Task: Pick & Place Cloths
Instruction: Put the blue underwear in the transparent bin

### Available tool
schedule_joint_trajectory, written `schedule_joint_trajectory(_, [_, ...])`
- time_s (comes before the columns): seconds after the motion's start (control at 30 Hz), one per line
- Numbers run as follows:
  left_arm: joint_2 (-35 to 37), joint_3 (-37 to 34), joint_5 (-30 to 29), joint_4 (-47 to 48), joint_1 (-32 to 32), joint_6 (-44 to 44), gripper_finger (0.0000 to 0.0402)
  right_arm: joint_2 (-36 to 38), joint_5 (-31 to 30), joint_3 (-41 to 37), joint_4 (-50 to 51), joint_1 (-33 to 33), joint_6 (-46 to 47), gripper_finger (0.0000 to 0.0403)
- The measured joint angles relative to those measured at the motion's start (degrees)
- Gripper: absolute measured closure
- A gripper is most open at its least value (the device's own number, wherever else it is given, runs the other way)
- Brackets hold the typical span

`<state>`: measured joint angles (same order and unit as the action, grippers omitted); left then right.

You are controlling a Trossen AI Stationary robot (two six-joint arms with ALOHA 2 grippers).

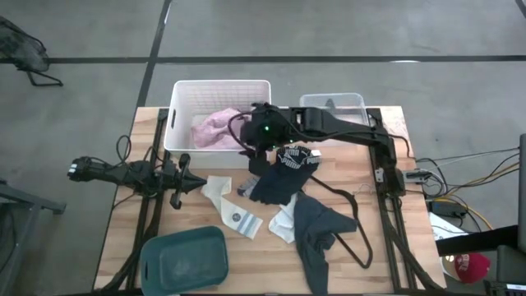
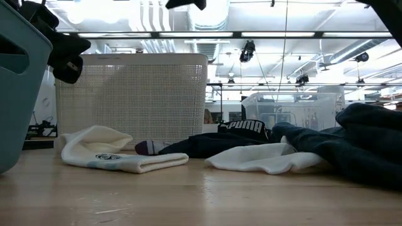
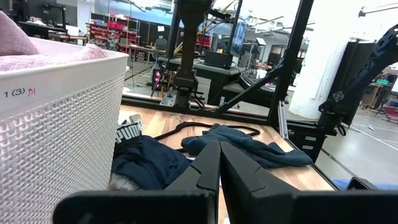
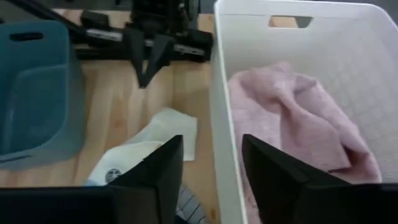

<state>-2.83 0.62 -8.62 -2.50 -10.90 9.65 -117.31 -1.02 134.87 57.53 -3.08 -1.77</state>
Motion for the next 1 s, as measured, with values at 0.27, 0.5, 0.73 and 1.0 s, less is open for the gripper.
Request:
schedule_joint_trajectory(0.27, [0.0, 0.0, 0.0, 0.0, 0.0, 0.0, 0.039, 0.5, -0.2, 0.0, 3.0, 7.1, -0.1, 0.0335])
schedule_joint_trajectory(0.5, [0.0, 0.0, 0.0, 0.0, 0.0, 0.0, 0.039, 0.5, -0.5, 0.0, 11.8, 13.5, 5.3, 0.039])
schedule_joint_trajectory(0.73, [0.0, 0.0, 0.0, 0.0, 0.0, 0.0, 0.039, 0.2, -1.7, -2.6, 23.5, 18.5, 16.3, 0.0393])
schedule_joint_trajectory(1.0, [0.0, 0.0, 0.0, 0.0, 0.0, 0.0, 0.039, 0.3, -3.4, -12.2, 26.2, 22.9, 22.9, 0.0394])
